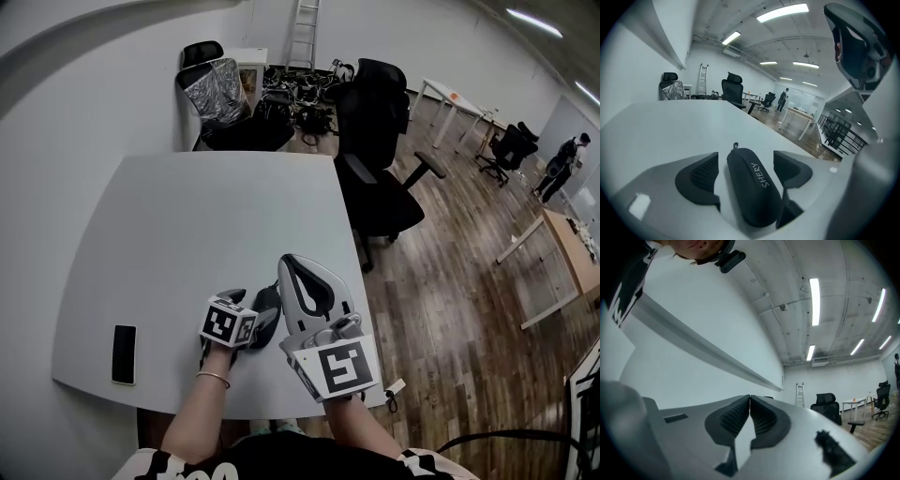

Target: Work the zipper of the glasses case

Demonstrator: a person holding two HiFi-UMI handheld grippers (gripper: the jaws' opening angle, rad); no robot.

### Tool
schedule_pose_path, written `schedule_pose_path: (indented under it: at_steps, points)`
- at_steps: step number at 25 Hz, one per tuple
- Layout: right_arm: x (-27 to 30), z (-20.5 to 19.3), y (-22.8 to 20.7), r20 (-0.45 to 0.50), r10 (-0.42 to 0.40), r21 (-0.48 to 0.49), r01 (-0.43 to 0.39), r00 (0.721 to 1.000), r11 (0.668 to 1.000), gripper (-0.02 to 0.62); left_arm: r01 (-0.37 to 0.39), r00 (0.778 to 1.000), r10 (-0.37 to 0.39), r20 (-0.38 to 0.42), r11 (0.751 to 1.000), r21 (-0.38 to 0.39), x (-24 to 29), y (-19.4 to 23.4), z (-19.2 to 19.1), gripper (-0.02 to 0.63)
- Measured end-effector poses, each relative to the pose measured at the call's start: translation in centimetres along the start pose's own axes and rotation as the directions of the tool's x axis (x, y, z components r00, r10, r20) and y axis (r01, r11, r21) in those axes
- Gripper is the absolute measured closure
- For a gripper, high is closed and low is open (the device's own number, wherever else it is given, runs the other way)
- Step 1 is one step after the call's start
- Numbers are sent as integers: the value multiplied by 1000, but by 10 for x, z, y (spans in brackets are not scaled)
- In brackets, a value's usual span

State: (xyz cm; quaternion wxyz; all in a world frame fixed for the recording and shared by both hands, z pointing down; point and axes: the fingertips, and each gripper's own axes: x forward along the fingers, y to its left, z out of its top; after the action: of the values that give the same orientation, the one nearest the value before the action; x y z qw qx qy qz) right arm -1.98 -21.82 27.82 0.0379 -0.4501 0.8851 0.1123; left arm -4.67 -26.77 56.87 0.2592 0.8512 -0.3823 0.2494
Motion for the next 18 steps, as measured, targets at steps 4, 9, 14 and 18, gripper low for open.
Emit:
schedule_pose_path:
  at_steps: [4,9,14,18]
  points:
    - [4,0,0,4,4,3,-4,1000,1000,588,4,999,-3,-35,1000,4,8,1,-6,249]
    - [6,1,0,8,4,11,-4,1000,1000,588,6,993,0,-114,999,49,21,-3,-16,249]
    - [9,-2,0,2,8,9,-8,1000,1000,588,16,976,9,-218,993,116,38,-10,-35,238]
    - [10,-5,-5,-1,1,32,-1,1000,999,588,-6,969,47,-242,985,170,49,-12,-43,225]
